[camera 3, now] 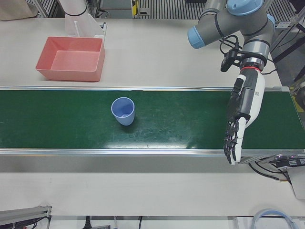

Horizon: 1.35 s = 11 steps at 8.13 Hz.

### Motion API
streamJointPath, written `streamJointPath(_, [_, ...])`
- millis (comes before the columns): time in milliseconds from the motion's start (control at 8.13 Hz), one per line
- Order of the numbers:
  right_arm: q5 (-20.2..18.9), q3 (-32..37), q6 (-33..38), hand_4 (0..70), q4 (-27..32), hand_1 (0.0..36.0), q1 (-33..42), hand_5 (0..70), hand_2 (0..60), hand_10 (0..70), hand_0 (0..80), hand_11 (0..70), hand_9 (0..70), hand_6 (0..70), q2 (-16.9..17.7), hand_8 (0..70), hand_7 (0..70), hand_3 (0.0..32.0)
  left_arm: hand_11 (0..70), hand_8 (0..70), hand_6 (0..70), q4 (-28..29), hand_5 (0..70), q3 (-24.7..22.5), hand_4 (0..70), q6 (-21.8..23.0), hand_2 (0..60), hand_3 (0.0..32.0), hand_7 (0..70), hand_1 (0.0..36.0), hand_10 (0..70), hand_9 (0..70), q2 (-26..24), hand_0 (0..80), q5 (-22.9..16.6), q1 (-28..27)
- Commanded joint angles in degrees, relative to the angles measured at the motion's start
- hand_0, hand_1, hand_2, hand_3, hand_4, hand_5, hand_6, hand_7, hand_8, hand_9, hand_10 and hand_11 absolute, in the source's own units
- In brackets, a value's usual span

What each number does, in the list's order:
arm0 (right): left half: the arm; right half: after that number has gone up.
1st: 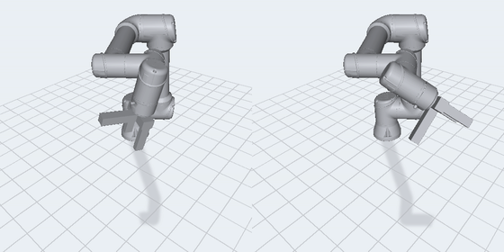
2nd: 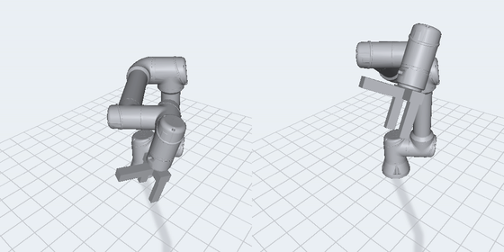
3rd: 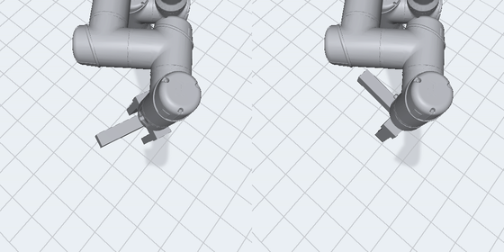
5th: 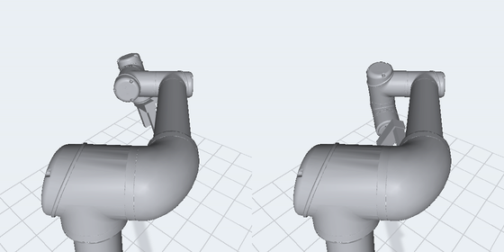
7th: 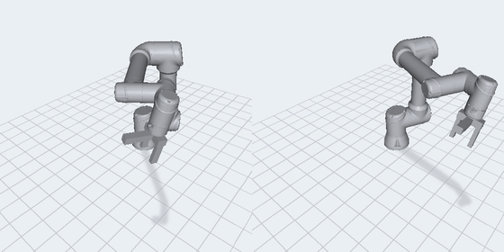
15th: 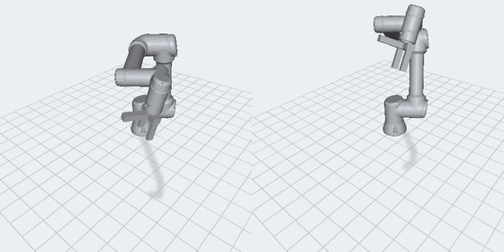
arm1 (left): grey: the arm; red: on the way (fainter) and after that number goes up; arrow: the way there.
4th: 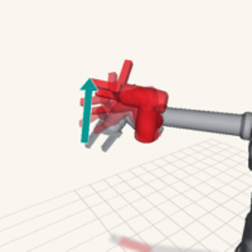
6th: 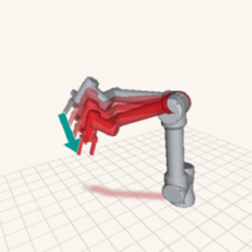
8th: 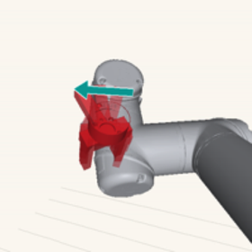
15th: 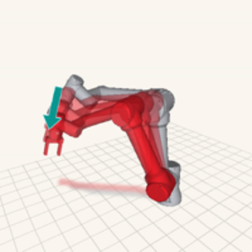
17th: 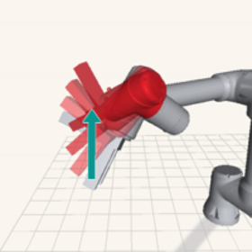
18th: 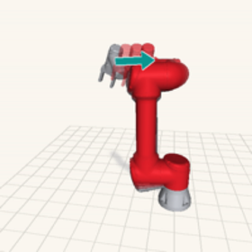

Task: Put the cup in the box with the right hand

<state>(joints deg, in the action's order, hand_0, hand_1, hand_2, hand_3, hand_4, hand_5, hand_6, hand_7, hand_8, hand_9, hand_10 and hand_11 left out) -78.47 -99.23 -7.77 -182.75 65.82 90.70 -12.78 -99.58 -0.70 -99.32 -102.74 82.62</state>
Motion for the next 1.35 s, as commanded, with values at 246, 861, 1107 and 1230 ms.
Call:
streamJointPath(246, [0.1, 0.0, -0.1, 0.2, 0.3, 28.7, -0.1, 8.3, 3.1, 1.4, 62.3, 5.1, 0.0, 3.3, -0.2, 0.0, 2.4, 0.0, 0.0, 0.0, 0.0, 0.0, 0.0, 0.0, 0.0, 0.0, 0.0, 0.0, 0.0, 0.0, 0.0, 0.0, 0.0, 0.0, 0.0, 0.0])
streamJointPath(861, [0.1, 0.0, -0.1, 0.3, 0.3, 24.1, 0.0, 6.7, 3.5, 0.4, 56.3, 3.2, 0.0, 3.0, -0.2, 0.0, 3.1, 0.0, 0.0, 0.0, 0.0, 0.0, 0.0, 0.0, 0.0, 0.0, 0.0, 0.0, 0.0, 0.0, 0.0, 0.0, 0.1, 0.0, 0.1, 0.0])
streamJointPath(1107, [0.1, -0.3, -2.7, 0.6, 0.3, 24.1, 0.2, 6.7, 4.1, 0.4, 56.1, 3.2, 0.0, 3.0, -0.3, 0.0, 3.4, 0.0, 0.0, 0.0, 0.0, 0.0, 0.0, 0.1, 0.0, 0.0, 0.0, 0.0, 0.0, 0.0, 0.0, 0.0, 0.0, 0.0, 0.0, 0.0])
streamJointPath(1230, [0.1, -0.4, -4.9, 0.6, 0.3, 24.2, 0.5, 6.7, 4.6, 0.5, 56.0, 3.2, 0.0, 3.0, -0.3, 0.0, 3.5, 0.0, 0.0, 0.0, 0.0, 0.0, 0.0, 0.0, 0.0, 0.0, 0.0, 0.0, 0.0, 0.0, 0.0, 0.0, 0.0, 0.0, 0.0, 0.0])
